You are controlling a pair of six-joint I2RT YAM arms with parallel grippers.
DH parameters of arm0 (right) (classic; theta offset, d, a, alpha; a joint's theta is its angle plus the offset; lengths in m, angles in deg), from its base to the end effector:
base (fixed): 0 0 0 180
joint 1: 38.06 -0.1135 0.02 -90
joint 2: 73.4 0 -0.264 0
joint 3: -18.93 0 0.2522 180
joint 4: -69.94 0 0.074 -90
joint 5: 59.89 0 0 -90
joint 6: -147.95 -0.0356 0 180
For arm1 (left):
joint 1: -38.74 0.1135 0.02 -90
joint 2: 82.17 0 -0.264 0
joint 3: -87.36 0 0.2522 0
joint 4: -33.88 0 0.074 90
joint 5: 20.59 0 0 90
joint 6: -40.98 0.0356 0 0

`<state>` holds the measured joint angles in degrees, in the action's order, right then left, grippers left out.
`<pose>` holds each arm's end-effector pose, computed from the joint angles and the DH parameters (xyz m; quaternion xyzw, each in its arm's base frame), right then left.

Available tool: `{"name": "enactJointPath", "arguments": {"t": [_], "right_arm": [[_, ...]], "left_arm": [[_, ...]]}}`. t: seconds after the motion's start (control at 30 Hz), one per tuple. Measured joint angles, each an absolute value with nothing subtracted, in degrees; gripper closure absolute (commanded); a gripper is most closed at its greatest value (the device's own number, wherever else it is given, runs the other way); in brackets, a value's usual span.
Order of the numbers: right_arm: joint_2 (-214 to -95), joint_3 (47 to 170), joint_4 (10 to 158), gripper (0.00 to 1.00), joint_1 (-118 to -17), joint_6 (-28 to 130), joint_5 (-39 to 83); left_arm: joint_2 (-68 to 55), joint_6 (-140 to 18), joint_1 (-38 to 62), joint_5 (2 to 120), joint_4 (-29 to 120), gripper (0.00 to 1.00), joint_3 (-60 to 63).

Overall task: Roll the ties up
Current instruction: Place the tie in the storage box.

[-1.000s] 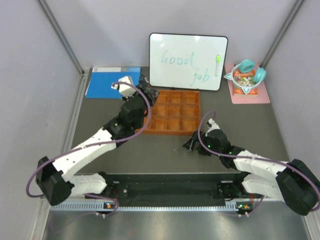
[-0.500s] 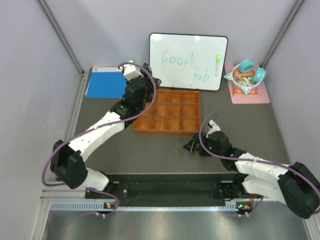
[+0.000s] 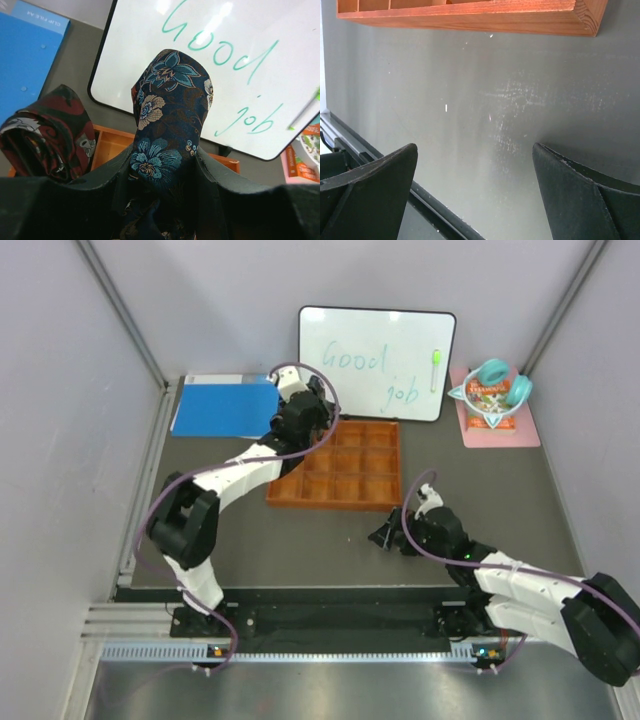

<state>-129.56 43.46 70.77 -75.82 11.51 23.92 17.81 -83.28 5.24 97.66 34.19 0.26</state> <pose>0.1400 0.1133 0.1418 0.0403 0.8747 0.3573 0.3249 0.3547 -0.2146 0.2932 -0.1566 0.7589 -0.1771 0.6068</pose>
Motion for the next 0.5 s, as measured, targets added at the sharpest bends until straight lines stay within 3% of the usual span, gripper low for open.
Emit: {"name": "enactJointPath", "arguments": {"t": [0.5], "right_arm": [[-127.0,41.3,69.5,0.01,-75.8,11.9,23.2]], "left_arm": [[33.3,-82.8,6.4,100.9,29.8,1.0,-4.5]]}}
